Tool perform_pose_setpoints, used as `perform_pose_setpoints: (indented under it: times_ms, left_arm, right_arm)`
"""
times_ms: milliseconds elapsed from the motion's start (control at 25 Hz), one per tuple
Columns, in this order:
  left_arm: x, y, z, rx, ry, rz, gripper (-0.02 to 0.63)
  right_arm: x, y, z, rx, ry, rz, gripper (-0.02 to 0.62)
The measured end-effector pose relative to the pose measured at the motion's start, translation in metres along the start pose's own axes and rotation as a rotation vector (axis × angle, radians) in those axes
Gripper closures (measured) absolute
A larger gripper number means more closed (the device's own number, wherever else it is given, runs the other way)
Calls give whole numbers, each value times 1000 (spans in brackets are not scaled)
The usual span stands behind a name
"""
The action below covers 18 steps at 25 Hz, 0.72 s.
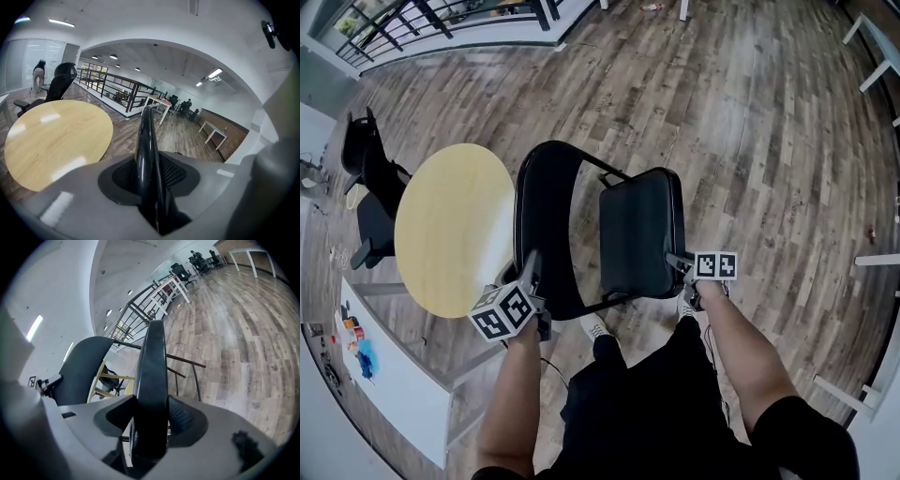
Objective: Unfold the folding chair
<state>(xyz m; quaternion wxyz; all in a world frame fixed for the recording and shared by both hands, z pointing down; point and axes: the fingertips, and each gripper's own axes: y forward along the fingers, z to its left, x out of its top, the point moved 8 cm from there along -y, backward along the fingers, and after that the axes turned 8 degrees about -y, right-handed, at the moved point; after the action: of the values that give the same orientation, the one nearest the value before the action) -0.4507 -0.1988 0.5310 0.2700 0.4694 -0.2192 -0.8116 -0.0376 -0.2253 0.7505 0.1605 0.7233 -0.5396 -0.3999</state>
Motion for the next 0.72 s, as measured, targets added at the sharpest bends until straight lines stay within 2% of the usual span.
perform_pose_setpoints:
  times_ms: [360, 720]
  left_arm:
    - [-16, 15, 30, -33, -43, -3, 480]
    - [-33, 31, 40, 85, 23, -4, 457]
  right_arm:
    - [-15, -6, -65, 97, 78, -28, 370]
    - [-28, -7, -116, 91, 120, -29, 370]
